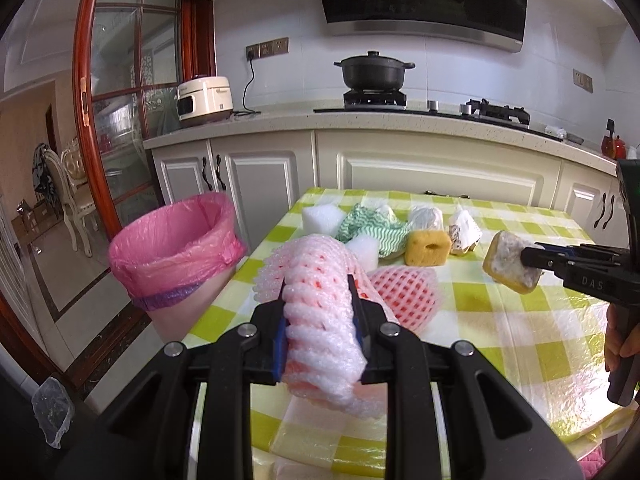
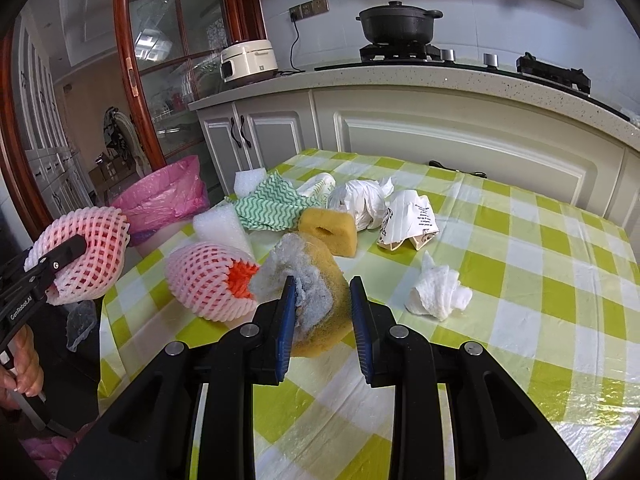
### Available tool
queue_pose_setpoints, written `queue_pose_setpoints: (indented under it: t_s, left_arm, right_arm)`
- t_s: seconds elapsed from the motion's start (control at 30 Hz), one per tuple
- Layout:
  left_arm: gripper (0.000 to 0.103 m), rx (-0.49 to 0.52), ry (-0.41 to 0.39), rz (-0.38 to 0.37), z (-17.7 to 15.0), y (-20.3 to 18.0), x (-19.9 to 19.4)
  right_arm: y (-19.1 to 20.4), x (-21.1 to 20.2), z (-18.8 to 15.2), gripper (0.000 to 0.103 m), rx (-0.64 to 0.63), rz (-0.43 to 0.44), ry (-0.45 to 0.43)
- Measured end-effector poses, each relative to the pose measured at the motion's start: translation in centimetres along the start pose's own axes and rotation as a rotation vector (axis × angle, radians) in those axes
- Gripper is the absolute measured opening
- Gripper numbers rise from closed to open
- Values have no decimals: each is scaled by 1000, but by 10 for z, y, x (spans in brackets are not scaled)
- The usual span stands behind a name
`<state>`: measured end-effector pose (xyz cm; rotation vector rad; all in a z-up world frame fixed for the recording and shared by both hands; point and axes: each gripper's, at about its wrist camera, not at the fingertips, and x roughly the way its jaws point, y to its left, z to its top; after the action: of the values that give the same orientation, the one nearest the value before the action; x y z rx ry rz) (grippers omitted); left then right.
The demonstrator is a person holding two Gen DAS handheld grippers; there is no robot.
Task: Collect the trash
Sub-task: 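Carry the pink net and yellow sponge over the pink bin with both grippers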
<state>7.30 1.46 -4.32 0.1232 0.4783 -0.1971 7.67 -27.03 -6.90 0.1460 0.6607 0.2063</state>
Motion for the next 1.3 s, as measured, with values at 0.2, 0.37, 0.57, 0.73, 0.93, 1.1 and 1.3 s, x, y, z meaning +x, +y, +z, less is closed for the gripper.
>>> queue_pose_setpoints:
  t_s: [0.2,0.37,0.57,0.73,0.93,1.1,1.3]
  left_arm:
    - [24,1,-35,-12,8,-3,-14]
    - [24,-13,-44,-7,13,2,-16]
    - [24,-48,-52,24,20,21,-15]
    - [24,-75,-63,64,26,43,-13]
    - [24,-108,-68,146,39,84,-4]
    - [24,-114,-87,211,58,120,11]
    - [24,-127,-72,265,76,165,46]
  right_arm:
    - [3,-19,1,27,-6,10,-28]
    - [13,-25,7,27,-32,25,-40]
    - [33,-9,22,27,-77,60,-32]
    - [58,11,44,27,-122,102,-33]
    - [102,49,80,27,-175,183,-32]
    - [142,85,116,27,-201,248,-41]
    - [193,134,154,28,-245,312,-33]
